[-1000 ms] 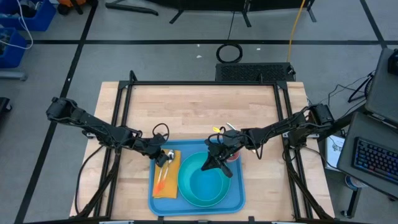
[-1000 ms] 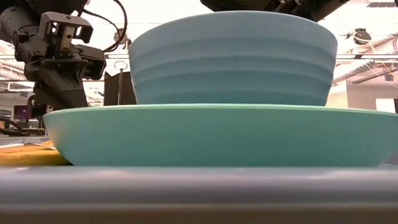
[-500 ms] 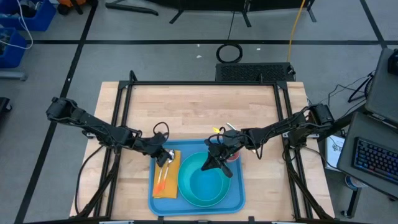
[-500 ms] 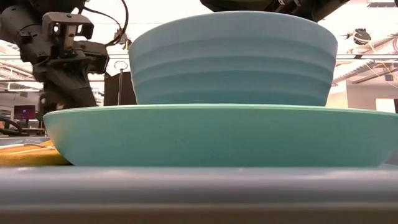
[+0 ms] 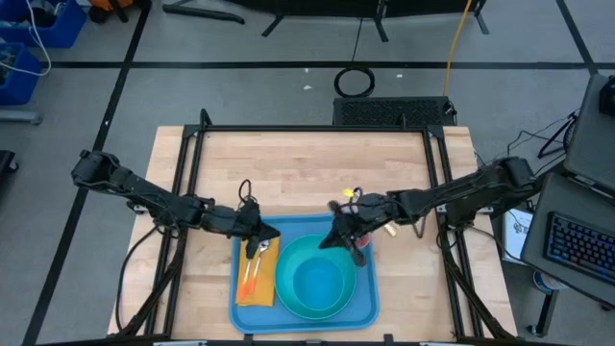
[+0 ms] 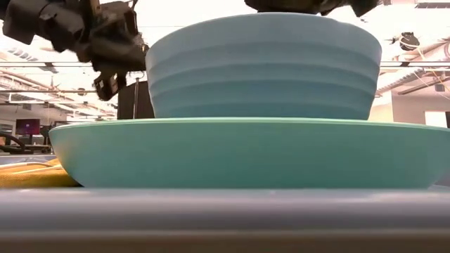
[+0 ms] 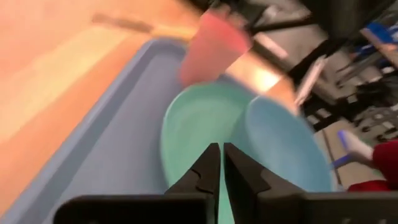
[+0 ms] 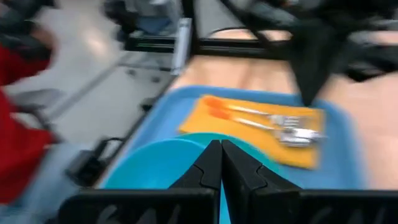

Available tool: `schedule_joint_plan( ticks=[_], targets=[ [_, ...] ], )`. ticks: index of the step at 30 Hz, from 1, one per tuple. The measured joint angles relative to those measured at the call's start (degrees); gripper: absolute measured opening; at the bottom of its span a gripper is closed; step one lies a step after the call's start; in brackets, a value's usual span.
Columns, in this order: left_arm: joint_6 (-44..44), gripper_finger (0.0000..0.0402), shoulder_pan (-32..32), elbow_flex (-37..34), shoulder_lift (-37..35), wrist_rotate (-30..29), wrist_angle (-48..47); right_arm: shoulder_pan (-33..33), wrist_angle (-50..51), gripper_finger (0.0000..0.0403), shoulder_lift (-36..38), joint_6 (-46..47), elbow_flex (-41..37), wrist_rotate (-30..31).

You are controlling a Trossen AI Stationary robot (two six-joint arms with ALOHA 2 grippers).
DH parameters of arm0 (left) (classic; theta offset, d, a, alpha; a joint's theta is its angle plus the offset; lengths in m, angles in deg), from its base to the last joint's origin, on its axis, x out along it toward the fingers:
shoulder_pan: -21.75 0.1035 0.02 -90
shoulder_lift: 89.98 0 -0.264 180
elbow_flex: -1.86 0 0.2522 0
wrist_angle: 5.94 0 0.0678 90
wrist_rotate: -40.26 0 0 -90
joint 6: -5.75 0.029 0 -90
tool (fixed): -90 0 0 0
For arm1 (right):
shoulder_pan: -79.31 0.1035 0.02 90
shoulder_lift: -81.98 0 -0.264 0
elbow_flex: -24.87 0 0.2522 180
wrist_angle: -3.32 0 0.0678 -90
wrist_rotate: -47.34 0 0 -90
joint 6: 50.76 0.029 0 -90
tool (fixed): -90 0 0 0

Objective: Set up tray
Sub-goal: Put the white table knife on the top of the yellow table napkin to the right of the orange spoon

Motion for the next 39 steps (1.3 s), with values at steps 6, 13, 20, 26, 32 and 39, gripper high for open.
schedule_joint_plan(
  ticks=[6,13,20,26,32,39],
  targets=[
    [9.2,0.0018,0.0,0.0,0.0,-0.9,9.4,2.5,14.8,0.0,13.1,-4.2,0.1,17.9],
    [13.3,0.0008,0.0,0.0,0.0,-1.8,13.6,3.7,36.1,0.0001,25.1,9.6,0.1,31.0],
    [14.9,0.0036,0.0,0.0,0.0,-1.8,14.0,1.3,50.5,0.0057,23.5,22.5,0.0,37.4],
    [15.2,0.0027,-0.8,0.0,0.0,-1.8,14.0,-0.6,64.0,0.0137,23.3,31.6,-0.2,45.8],
    [16.3,0.0008,-1.2,0.0,0.0,-1.8,14.0,-3.4,62.2,0.0184,23.3,36.2,-7.5,35.3],
    [15.7,0.0016,-1.2,0.0,0.0,-1.8,14.0,-5.4,58.9,0.0182,23.3,40.0,-16.5,32.2]
  ],
)
